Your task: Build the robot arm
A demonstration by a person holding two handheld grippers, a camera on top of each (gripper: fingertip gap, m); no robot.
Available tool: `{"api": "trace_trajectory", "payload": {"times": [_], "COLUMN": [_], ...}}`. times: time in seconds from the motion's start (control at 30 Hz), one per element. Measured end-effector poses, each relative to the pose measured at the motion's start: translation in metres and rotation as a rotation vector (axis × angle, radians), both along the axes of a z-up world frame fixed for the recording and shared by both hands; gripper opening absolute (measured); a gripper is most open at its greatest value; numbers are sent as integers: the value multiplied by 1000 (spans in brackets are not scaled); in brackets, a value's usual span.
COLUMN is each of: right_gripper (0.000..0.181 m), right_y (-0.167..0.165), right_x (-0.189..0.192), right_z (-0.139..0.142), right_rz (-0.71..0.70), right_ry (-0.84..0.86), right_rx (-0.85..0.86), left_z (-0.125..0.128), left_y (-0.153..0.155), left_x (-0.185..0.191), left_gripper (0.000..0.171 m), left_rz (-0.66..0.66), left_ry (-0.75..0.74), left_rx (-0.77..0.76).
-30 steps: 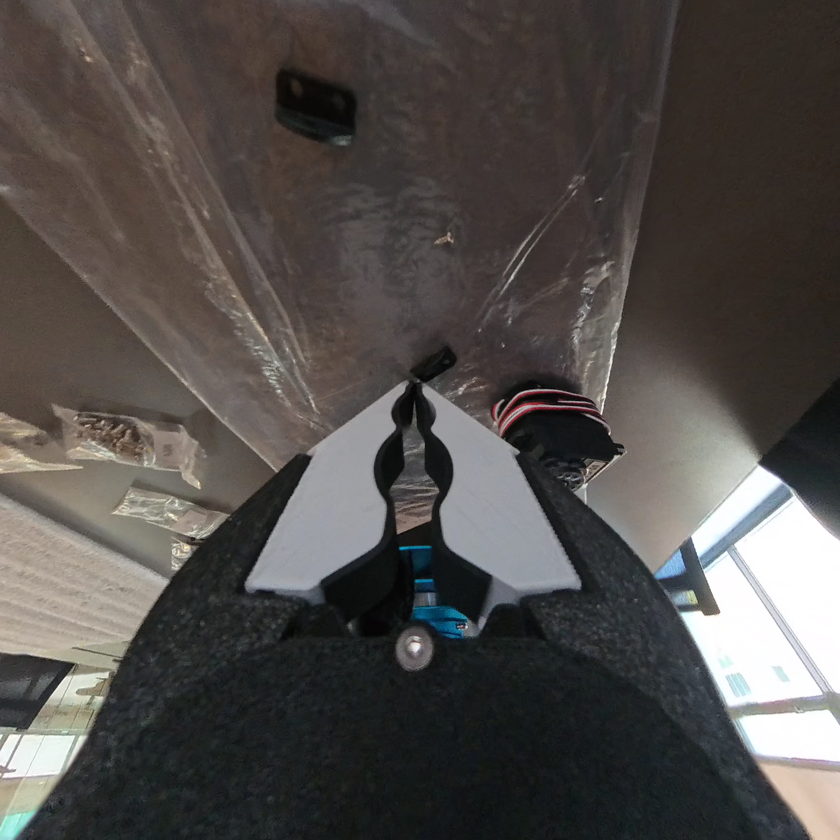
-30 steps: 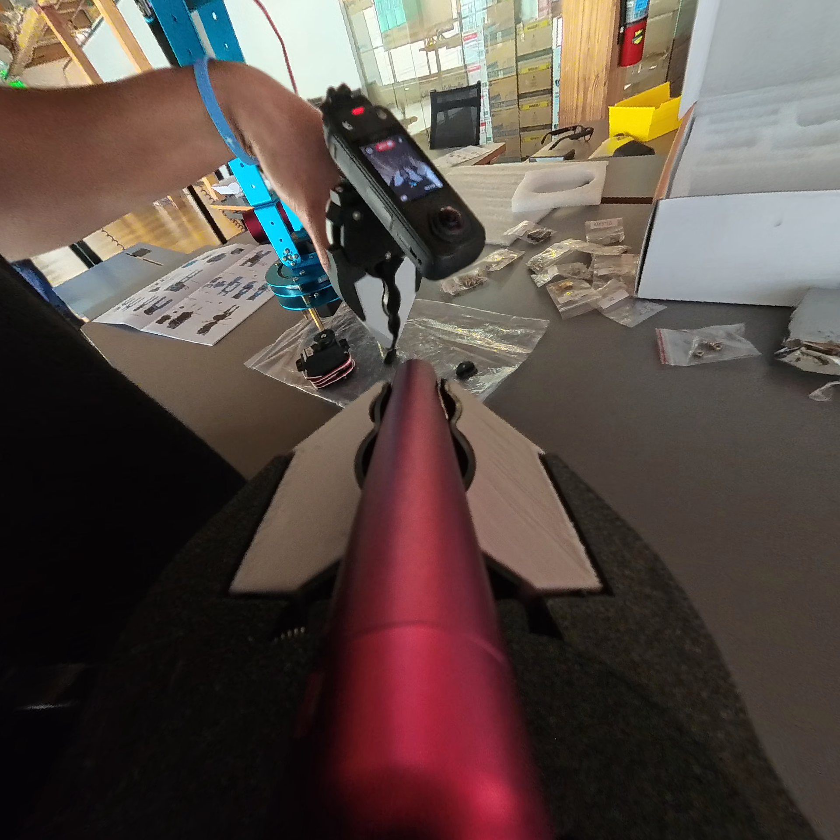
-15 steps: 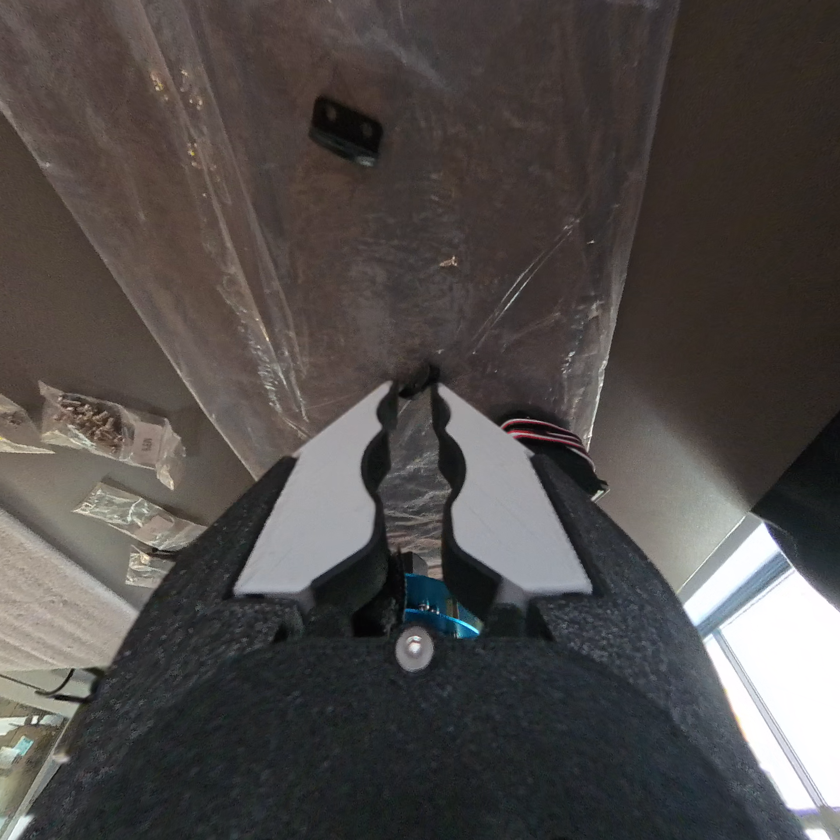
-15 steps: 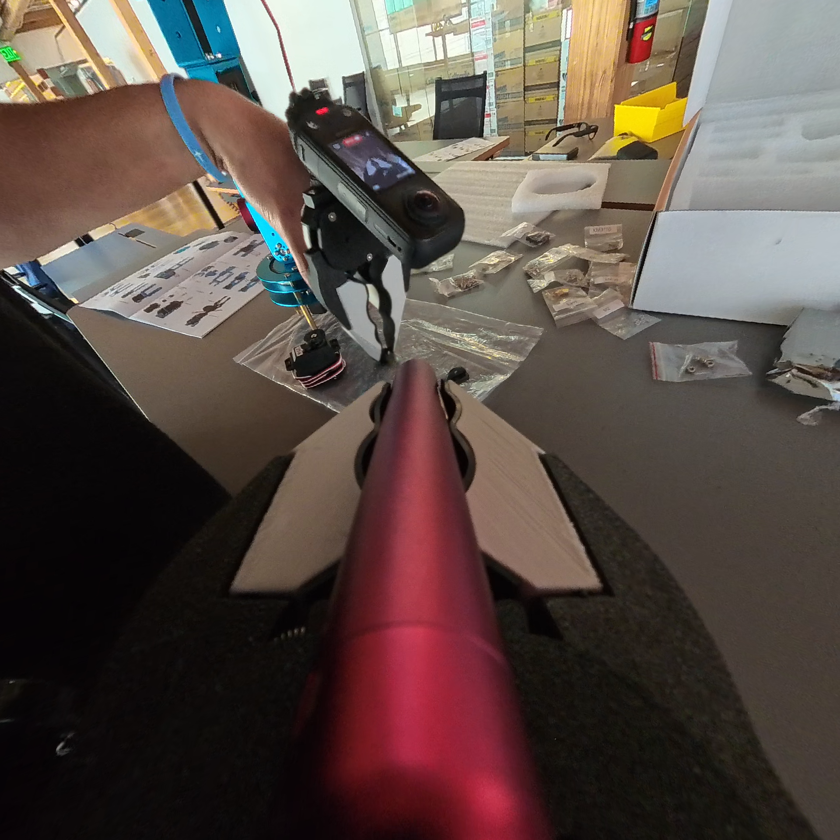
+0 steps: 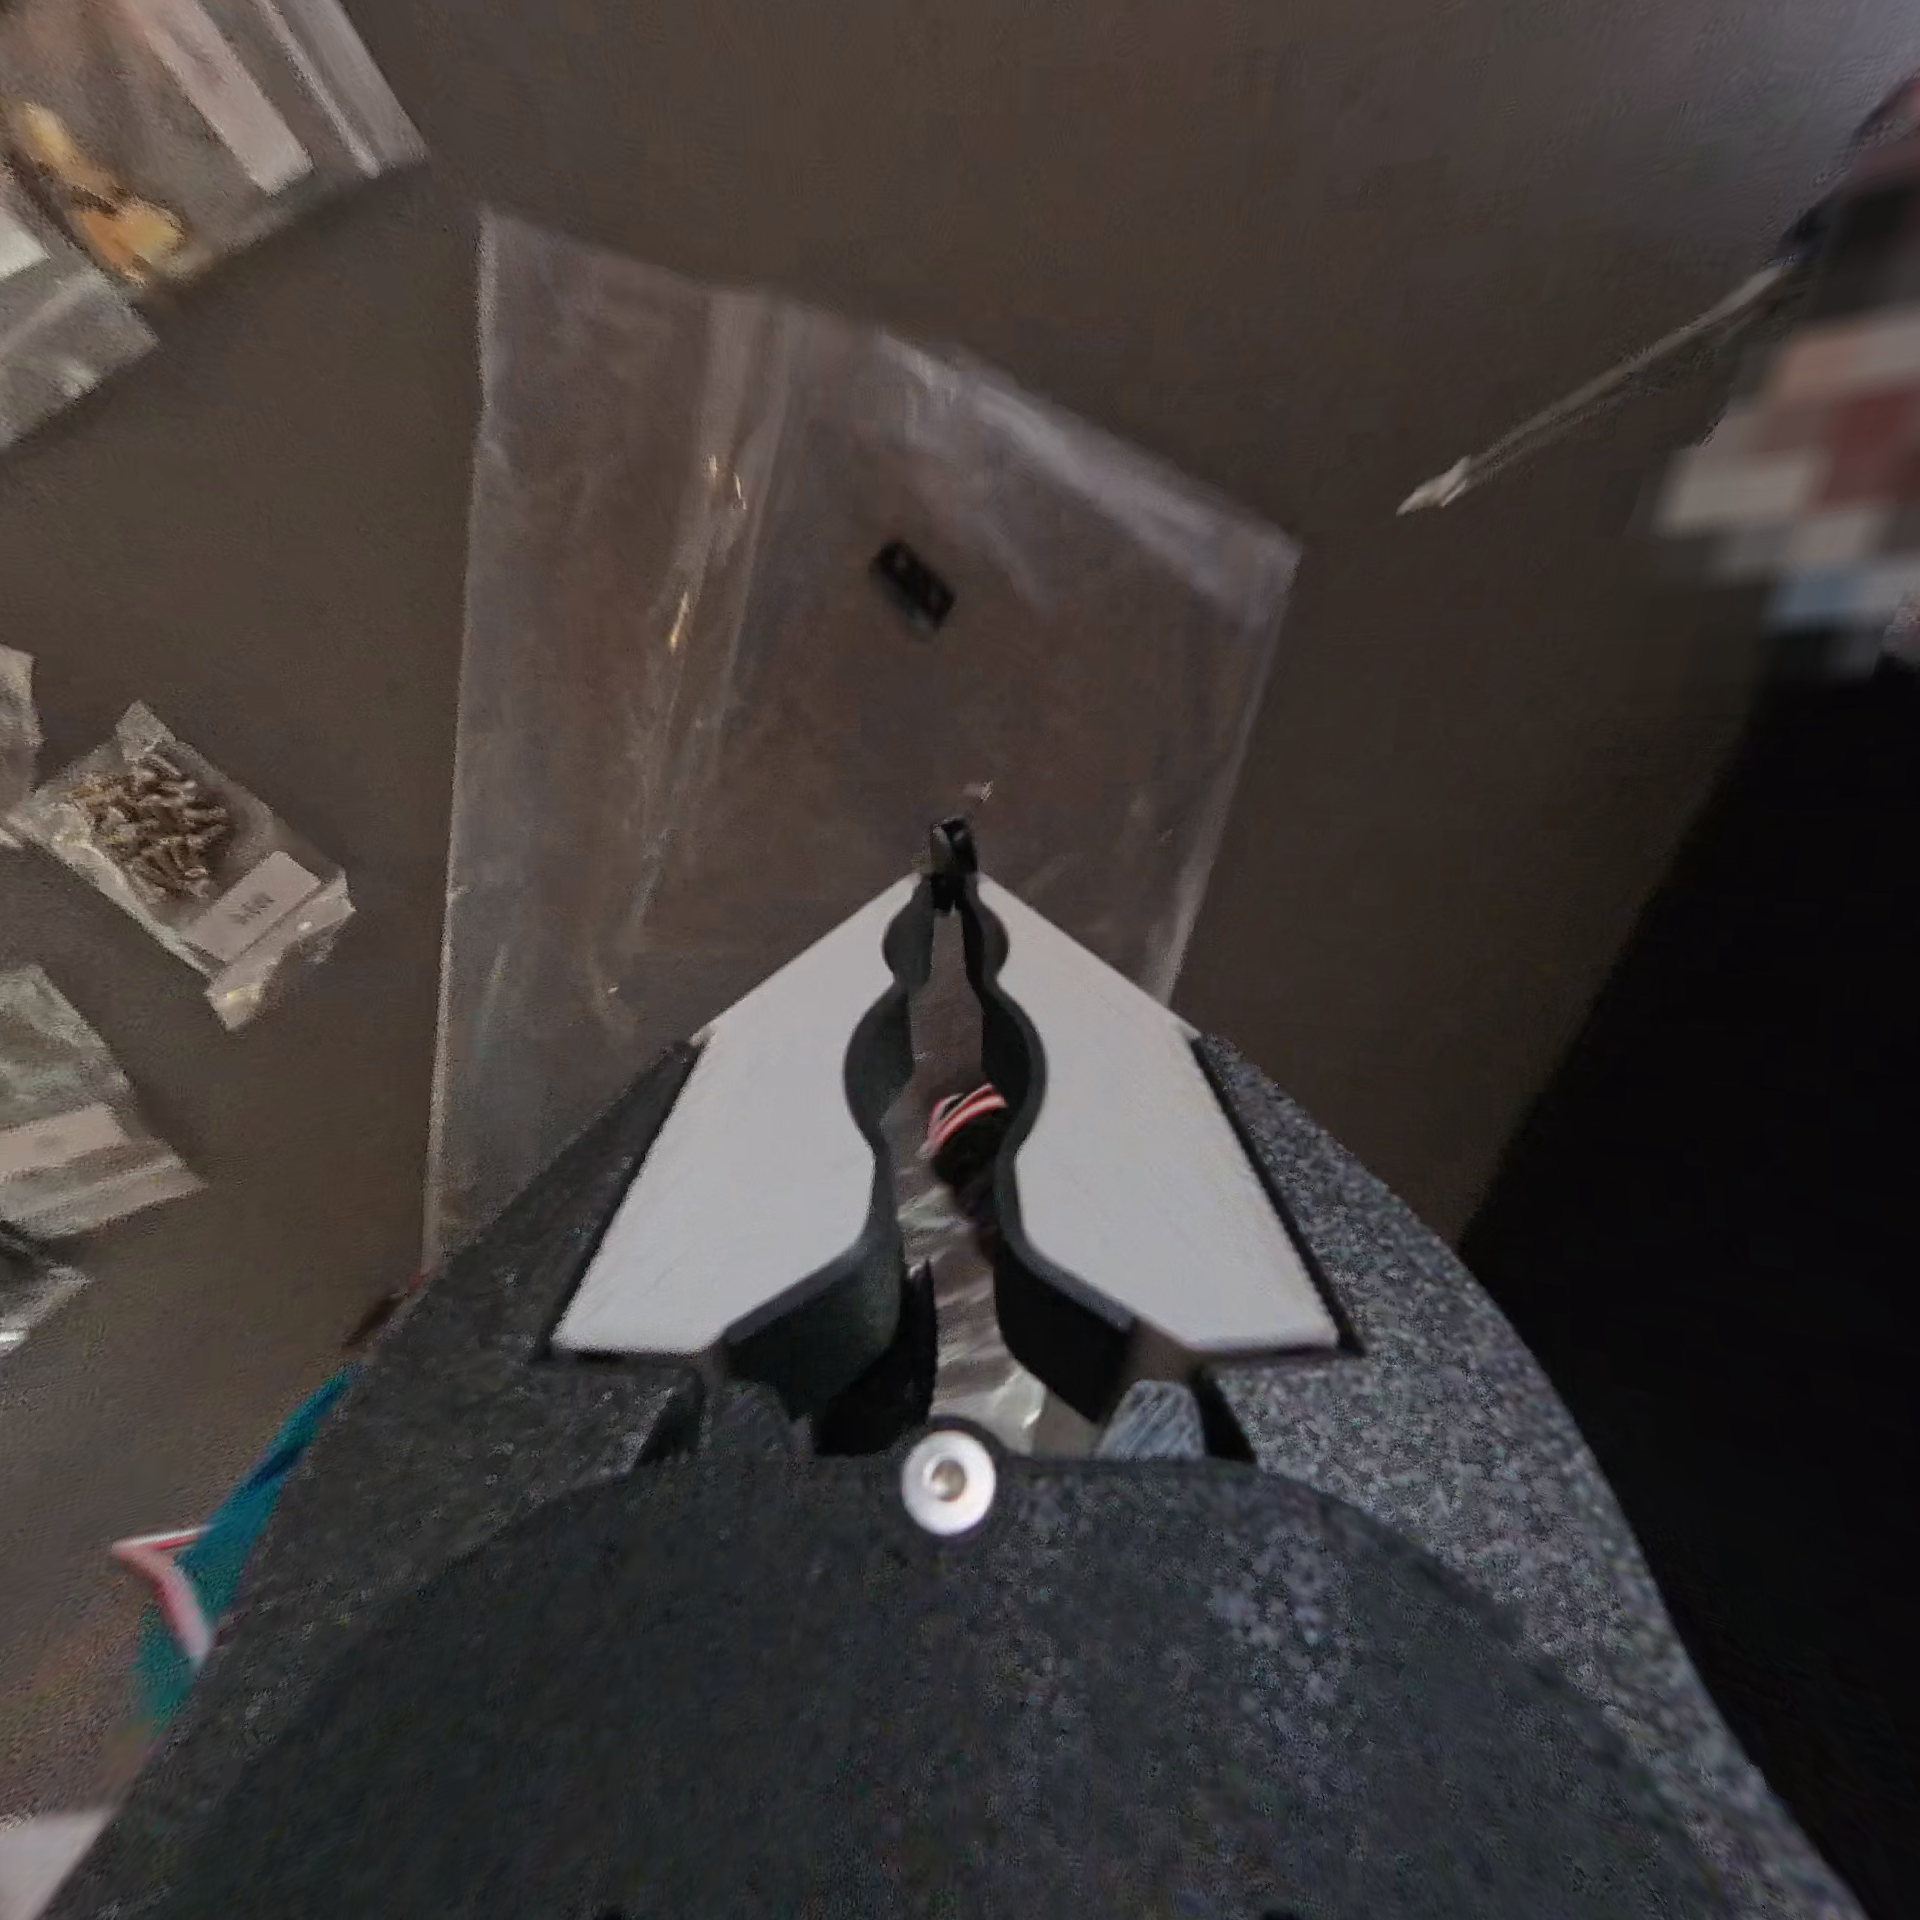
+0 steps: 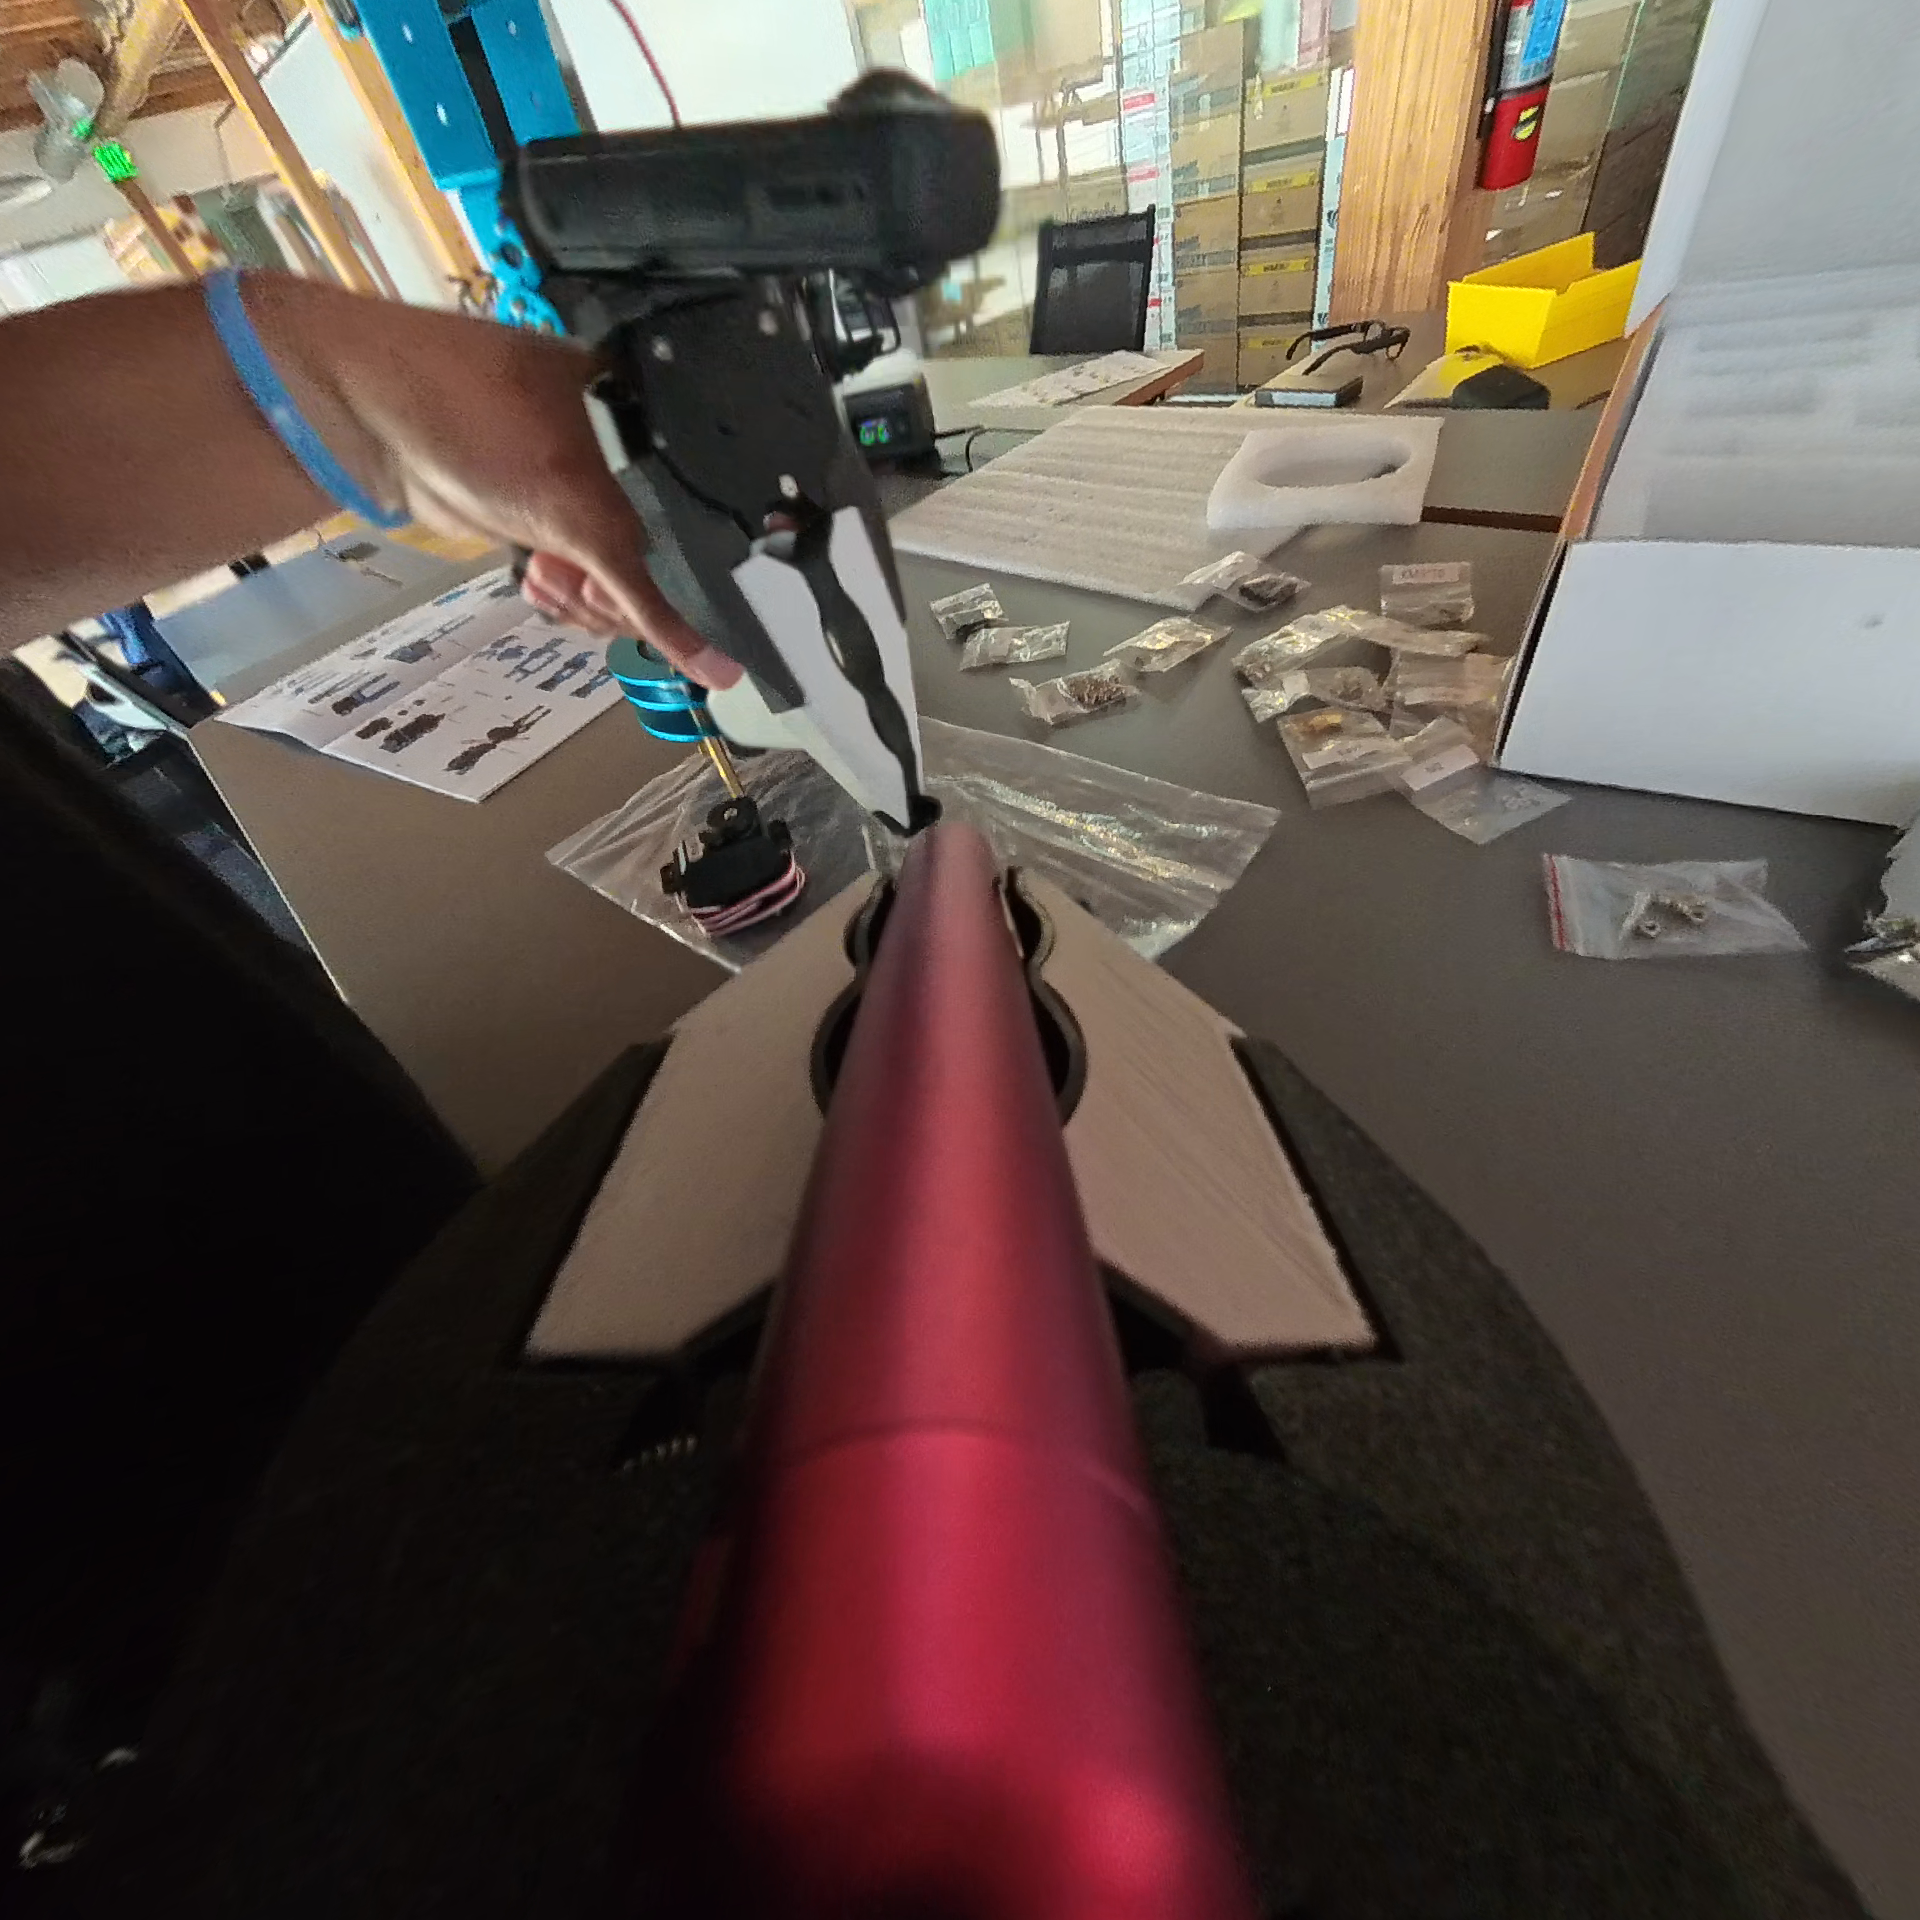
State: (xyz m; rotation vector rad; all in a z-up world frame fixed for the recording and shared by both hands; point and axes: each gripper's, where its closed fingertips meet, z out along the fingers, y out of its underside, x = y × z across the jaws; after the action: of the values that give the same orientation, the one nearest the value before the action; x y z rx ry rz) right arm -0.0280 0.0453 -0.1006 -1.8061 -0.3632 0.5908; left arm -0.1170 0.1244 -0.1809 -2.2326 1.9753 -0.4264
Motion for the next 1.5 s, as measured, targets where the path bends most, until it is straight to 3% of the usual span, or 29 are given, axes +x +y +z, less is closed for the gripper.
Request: {"api": "trace_trajectory", "payload": {"times": [0.27,0.47,0.63,0.7,0.77,0.83,0.93,1.03,1.1,1.3,1.5], "right_gripper": [22,22,22,22,22,22,22,22,22,23,23], "right_y": [6,-2,0,2,3,4,5,7,11,26,44], "right_x": [-8,-15,-16,-17,-20,-24,-29,-35,-38,-49,-72], "right_z": [39,71,58,47,38,32,26,27,30,29,36], "right_rz": [26,62,73,81,101,127,172,222,250,329,345], "right_ry": [72,54,22,9,2,-11,-43,-77,-77,-116,-155], "right_rx": [91,128,63,27,-6,-33,-63,-78,-85,-115,-137], "left_z": [82,114,82,53,29,23,14,37,38,-6,-30], "left_y": [-38,-44,-45,-43,-40,-36,-33,-28,-28,-35,-35], "left_x": [39,35,11,-4,-25,-42,-56,-70,-82,-125,-137], "left_gripper": [4,4,4,4,4,4,4,4,4,4,7], "left_rz": [331,460,727,851,912,938,1090,1244,1303,1480,1425], "left_ry": [-661,-969,-914,-817,-715,-713,-794,-1034,-1078,-964,-754], "left_rx": [-272,-286,-347,-245,-48,46,-120,-303,-371,-452,-383]}}
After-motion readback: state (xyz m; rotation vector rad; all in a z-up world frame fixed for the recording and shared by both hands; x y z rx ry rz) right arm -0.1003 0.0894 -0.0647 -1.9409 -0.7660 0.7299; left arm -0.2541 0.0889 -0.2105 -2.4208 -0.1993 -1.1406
